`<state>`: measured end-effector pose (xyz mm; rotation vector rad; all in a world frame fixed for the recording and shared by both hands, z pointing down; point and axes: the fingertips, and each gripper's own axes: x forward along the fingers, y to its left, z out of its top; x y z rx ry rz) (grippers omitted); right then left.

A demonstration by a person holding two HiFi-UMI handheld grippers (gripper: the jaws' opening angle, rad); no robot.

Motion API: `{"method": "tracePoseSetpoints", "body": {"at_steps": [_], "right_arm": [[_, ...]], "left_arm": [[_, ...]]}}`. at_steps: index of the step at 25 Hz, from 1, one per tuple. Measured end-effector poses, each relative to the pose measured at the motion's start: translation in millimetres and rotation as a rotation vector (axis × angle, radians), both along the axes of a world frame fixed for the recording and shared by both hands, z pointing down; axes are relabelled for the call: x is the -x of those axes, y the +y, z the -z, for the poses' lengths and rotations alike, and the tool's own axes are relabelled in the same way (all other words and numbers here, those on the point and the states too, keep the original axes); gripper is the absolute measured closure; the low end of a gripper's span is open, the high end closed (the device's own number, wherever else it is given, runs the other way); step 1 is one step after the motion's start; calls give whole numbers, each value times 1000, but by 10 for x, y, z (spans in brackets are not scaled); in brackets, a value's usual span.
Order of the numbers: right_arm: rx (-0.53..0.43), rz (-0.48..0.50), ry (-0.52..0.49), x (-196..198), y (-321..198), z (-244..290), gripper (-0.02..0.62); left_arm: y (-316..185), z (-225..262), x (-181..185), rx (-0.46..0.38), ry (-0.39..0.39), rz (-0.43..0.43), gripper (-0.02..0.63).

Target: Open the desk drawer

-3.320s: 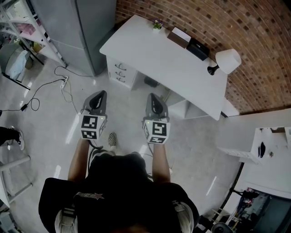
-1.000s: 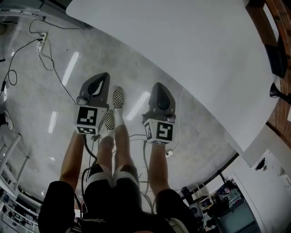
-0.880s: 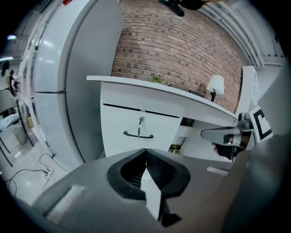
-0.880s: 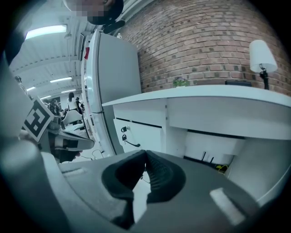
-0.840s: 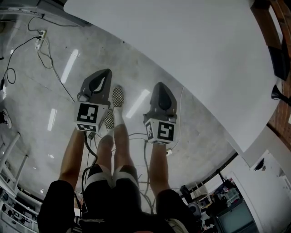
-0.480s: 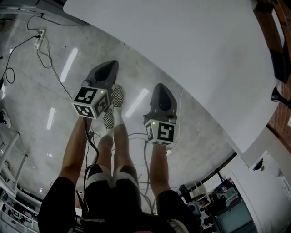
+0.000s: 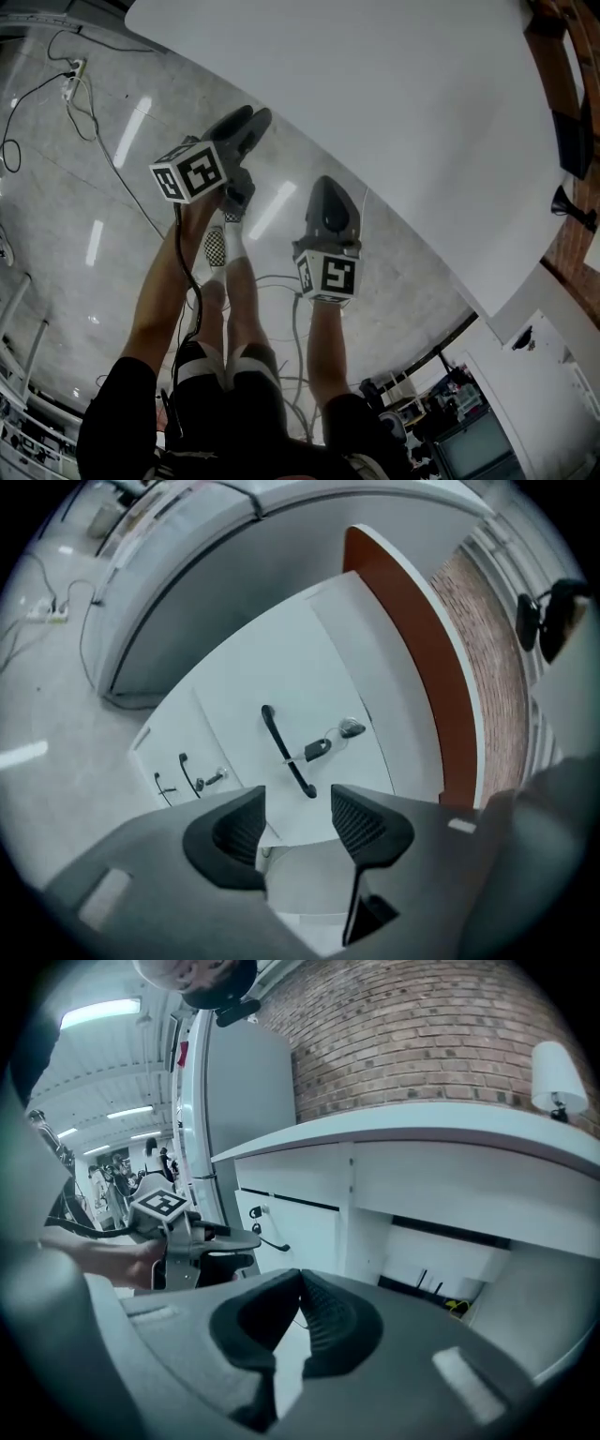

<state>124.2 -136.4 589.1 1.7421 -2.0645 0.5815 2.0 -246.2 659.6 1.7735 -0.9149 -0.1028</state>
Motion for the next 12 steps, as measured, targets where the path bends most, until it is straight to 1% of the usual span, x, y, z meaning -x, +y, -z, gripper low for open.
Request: {"method": "tracePoseSetpoints", "body": {"at_steps": [2,4,8,12], "right_arm": [[9,6,7,-5,-4,-9,591],[11,11,18,-18,-13,-11,591],[11,5,21,-40,-39,-11,591],[14,3,20,-58,-66,-18,591]], "left_arm": [[-62,-1,-40,22,70,25,368],[-101,-2,-90,32,127,38,362],[-206,-25,-87,44,166,78,362],[-291,-47,-103,50,182,87,375]]}}
